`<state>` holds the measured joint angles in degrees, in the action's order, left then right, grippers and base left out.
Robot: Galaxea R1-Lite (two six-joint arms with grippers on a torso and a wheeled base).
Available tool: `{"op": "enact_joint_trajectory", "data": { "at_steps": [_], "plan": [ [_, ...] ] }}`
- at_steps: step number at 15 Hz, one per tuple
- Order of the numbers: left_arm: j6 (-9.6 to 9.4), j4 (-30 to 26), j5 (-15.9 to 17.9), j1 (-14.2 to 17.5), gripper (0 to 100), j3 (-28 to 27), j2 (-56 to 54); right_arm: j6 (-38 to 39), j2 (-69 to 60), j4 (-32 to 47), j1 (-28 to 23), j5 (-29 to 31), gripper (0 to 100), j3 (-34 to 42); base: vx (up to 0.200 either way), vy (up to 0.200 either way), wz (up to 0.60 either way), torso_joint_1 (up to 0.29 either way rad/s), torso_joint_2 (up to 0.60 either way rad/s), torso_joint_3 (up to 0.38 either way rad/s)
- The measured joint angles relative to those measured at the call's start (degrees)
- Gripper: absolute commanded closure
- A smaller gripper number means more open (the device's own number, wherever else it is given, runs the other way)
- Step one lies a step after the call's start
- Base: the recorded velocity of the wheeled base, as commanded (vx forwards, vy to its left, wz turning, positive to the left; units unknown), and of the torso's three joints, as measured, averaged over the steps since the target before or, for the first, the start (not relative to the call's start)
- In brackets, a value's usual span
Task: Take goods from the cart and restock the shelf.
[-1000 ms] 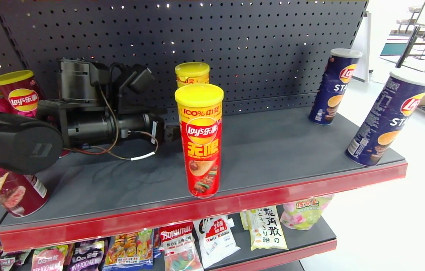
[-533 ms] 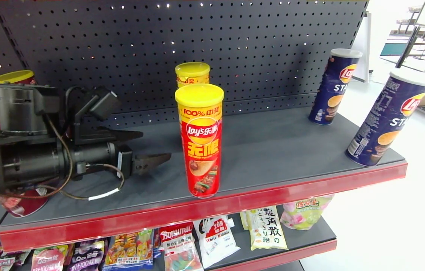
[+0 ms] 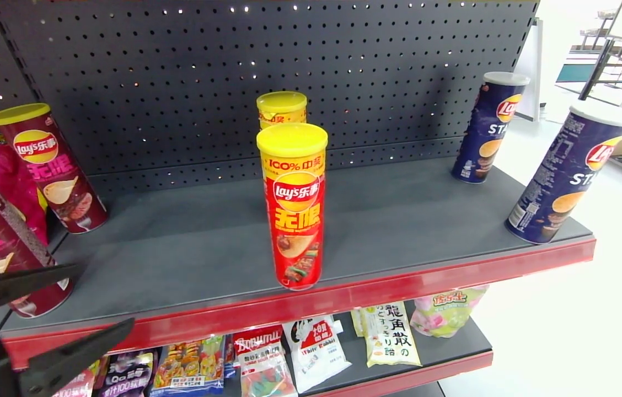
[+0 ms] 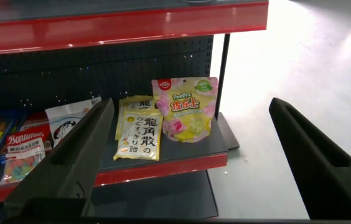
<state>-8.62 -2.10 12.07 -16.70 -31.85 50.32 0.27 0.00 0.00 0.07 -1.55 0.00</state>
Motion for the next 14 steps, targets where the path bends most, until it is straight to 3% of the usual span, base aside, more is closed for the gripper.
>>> {"op": "enact_joint_trajectory", "data": {
  "at_steps": [2,3,4,5,6,7,10,14],
  "plan": [
    [1.65,-7.3,-6.4,0.6,0,1.4,-12.7,0.0,0.0,0.0,0.0,0.0,0,0.0,0.0,0.0,0.0,0.0,0.0,0.0],
    [4.24,-9.5,-8.5,0.8,0,2.1,-18.0,0.0,0.0,0.0,0.0,0.0,0,0.0,0.0,0.0,0.0,0.0,0.0,0.0],
    [9.08,-11.3,-10.3,1.0,0,2.7,-23.6,0.0,0.0,0.0,0.0,0.0,0,0.0,0.0,0.0,0.0,0.0,0.0,0.0],
    [15.08,-12.6,-11.7,1.1,0,3.2,-28.1,0.0,0.0,0.0,0.0,0.0,0,0.0,0.0,0.0,0.0,0.0,0.0,0.0],
    [19.04,-13.5,-13.0,1.2,0,3.4,-31.9,0.0,0.0,0.0,0.0,0.0,0,0.0,0.0,0.0,0.0,0.0,0.0,0.0],
    [20.54,-16.5,-15.3,1.5,0,3.6,-35.2,0.0,0.0,0.0,0.0,0.0,0,0.0,0.0,0.0,0.0,0.0,0.0,0.0],
    [20.21,-25.6,-21.3,4.9,0,3.1,-39.4,0.0,0.0,0.0,0.0,0.0,0,0.0,0.0,0.0,0.0,0.0,0.0,0.0],
    [19.72,-28.1,-28.6,12.2,0,3.9,-40.5,0.0,0.0,0.0,0.0,-0.2,0,0.0,0.0,0.0,0.0,0.0,0.0,0.0]
  ]
}}
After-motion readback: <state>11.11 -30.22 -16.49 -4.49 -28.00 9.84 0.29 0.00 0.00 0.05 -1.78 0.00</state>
